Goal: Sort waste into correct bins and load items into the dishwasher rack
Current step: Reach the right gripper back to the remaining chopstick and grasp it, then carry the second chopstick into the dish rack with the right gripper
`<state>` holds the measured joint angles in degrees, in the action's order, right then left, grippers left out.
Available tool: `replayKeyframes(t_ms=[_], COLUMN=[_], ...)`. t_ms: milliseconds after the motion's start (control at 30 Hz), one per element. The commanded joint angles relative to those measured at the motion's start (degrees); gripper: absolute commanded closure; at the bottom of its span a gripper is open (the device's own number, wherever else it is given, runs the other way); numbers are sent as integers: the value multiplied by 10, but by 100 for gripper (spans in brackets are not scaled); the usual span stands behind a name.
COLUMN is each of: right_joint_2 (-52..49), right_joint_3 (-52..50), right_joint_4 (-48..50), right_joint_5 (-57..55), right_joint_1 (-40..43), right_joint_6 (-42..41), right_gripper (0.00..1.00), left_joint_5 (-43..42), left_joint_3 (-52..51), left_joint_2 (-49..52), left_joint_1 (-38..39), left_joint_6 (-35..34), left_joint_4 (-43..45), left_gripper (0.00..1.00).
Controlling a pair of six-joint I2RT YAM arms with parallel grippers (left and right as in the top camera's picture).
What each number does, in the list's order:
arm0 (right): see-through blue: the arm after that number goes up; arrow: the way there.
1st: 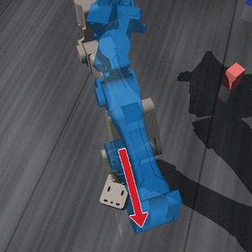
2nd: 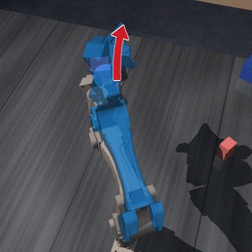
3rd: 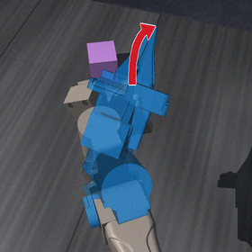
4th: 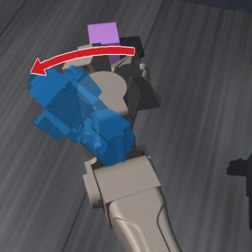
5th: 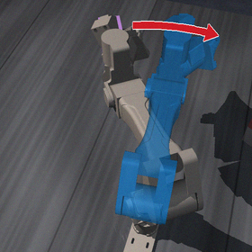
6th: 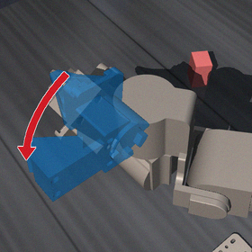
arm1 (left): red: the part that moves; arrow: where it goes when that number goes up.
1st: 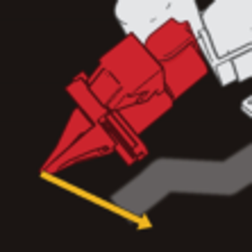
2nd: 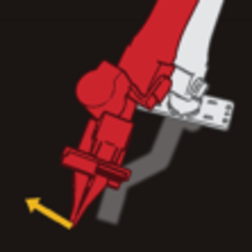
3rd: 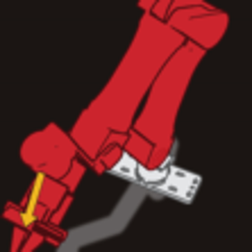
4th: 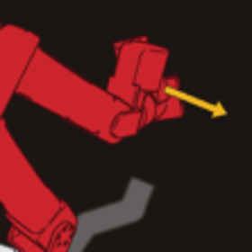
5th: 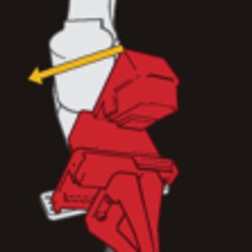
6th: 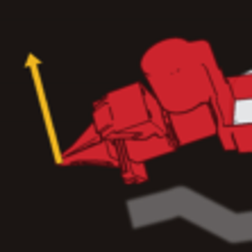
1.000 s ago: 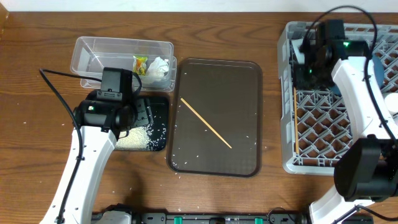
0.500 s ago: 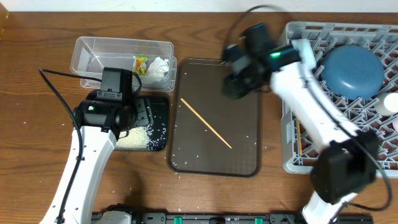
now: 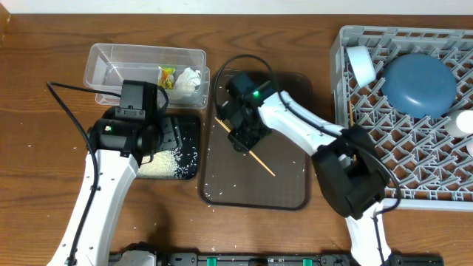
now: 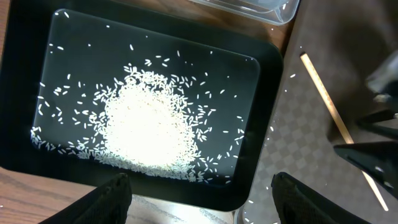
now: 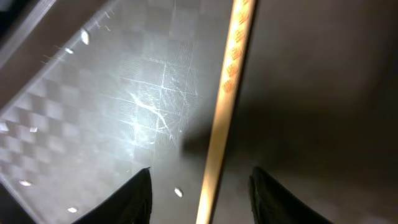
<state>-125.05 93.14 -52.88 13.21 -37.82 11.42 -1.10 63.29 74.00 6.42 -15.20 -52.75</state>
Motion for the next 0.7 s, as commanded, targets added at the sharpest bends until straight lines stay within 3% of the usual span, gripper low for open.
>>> replayKeyframes(t_ms=[0, 133, 167, 433, 667], right_joint_2=[-10, -10, -10, 16, 130], right_joint_3=[-3, -3, -3, -1, -1], right_joint_4=[0, -1, -3, -29, -34], right_joint_5=[-48, -115, -120, -121, -122], right_joint_1=[-6, 0, 2, 45, 114], right_joint_6=[-33, -57, -56, -56, -63], right_gripper=[68, 96, 99, 99, 99], left_joint_5=[3, 3, 3, 3, 3], left_joint_3=[-2, -2, -2, -2, -2], left_joint_2=[-2, -2, -2, -2, -2], left_joint_1=[-3, -3, -3, -3, -3], left_joint_6=[-3, -3, -3, -3, -3], left_joint_4=[-3, -3, -3, -3, -3], left_gripper=[25, 25, 25, 25, 25])
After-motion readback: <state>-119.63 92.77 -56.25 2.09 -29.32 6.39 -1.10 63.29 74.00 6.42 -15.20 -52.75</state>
